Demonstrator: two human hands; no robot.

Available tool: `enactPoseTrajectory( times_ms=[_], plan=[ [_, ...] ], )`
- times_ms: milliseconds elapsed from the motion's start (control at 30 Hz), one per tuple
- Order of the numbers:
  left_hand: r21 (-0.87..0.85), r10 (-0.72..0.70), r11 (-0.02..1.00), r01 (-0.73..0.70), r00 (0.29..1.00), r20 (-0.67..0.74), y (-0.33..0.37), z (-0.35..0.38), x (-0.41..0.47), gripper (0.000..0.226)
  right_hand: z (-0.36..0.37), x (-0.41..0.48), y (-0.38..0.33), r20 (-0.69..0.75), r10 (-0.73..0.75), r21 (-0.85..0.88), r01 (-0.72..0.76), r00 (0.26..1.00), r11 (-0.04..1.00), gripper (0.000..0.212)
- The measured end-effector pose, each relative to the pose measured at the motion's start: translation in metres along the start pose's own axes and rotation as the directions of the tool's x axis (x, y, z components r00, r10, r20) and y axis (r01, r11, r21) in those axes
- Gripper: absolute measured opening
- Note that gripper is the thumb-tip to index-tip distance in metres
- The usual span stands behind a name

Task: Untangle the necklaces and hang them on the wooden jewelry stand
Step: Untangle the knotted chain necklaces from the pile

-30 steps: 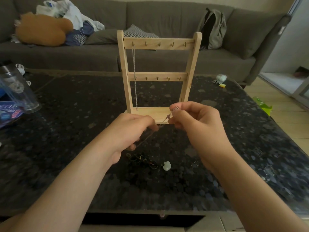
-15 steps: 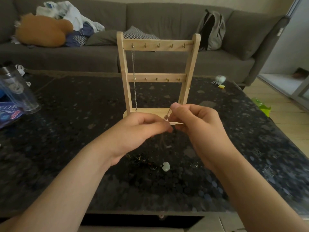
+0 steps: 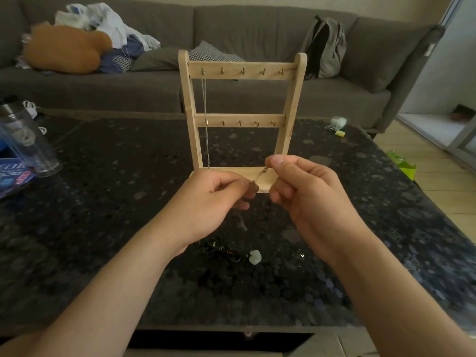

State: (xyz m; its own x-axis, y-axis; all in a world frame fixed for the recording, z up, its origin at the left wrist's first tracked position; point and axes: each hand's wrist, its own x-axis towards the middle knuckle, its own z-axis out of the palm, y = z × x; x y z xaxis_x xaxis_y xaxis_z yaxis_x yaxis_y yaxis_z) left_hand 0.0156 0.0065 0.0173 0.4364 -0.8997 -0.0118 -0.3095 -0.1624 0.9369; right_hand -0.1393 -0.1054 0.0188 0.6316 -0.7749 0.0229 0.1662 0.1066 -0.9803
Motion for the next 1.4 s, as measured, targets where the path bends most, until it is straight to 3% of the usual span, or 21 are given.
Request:
enactPoseTrajectory(
  times_ms=[333,467,533,633,700,833,933,1133,1267,1400],
  plan=[
    [-0.070,-0.080,0.995,0.074,0.992,-0.099,-0.001,0.002,0.002,0.026,0.001,0.001,-0.001,0.005,0.046,0.072,-0.046,0.999,0.996,0.012],
    [-0.221,-0.167,0.967,0.129,0.972,-0.165,0.003,-0.004,0.005,0.042,0.002,0.001,-0.002,-0.023,0.041,0.059,-0.040,0.999,0.997,0.011],
    [-0.363,-0.183,0.924,0.124,0.974,-0.134,0.005,-0.007,0.005,0.051,0.001,0.001,-0.002,-0.042,0.050,0.047,-0.048,0.998,0.998,0.012],
    [-0.589,-0.182,0.800,0.116,0.982,-0.053,0.008,-0.005,0.005,0.041,0.004,0.000,-0.003,-0.048,0.081,0.045,-0.079,0.996,0.996,0.009],
    [-0.641,-0.202,0.756,0.129,0.979,-0.042,0.008,-0.002,0.005,0.038,0.006,0.000,-0.004,-0.044,0.098,0.068,-0.095,0.994,0.993,0.008],
    [-0.526,-0.230,0.833,0.172,0.972,-0.046,0.010,-0.003,0.002,0.033,0.008,-0.003,-0.004,-0.061,0.123,0.028,-0.121,0.991,0.992,0.013],
    [-0.407,-0.208,0.899,0.163,0.976,-0.070,0.011,-0.006,0.000,0.028,0.009,-0.006,-0.001,-0.161,0.134,-0.078,-0.147,0.978,0.986,0.022],
    [-0.313,-0.156,0.941,0.132,0.986,-0.056,0.010,-0.006,-0.002,0.030,0.007,-0.005,0.005,-0.295,0.104,-0.297,-0.194,0.950,0.935,0.014],
    [-0.233,-0.149,0.963,0.133,0.987,-0.053,0.011,-0.005,-0.003,0.030,0.012,-0.007,0.002,-0.194,0.097,-0.313,-0.155,0.976,0.937,0.025],
    [-0.184,-0.109,0.978,0.103,0.994,-0.025,0.011,-0.004,-0.003,0.029,0.014,-0.010,-0.001,-0.013,0.002,-0.381,-0.007,1.000,0.925,0.011]
  ],
)
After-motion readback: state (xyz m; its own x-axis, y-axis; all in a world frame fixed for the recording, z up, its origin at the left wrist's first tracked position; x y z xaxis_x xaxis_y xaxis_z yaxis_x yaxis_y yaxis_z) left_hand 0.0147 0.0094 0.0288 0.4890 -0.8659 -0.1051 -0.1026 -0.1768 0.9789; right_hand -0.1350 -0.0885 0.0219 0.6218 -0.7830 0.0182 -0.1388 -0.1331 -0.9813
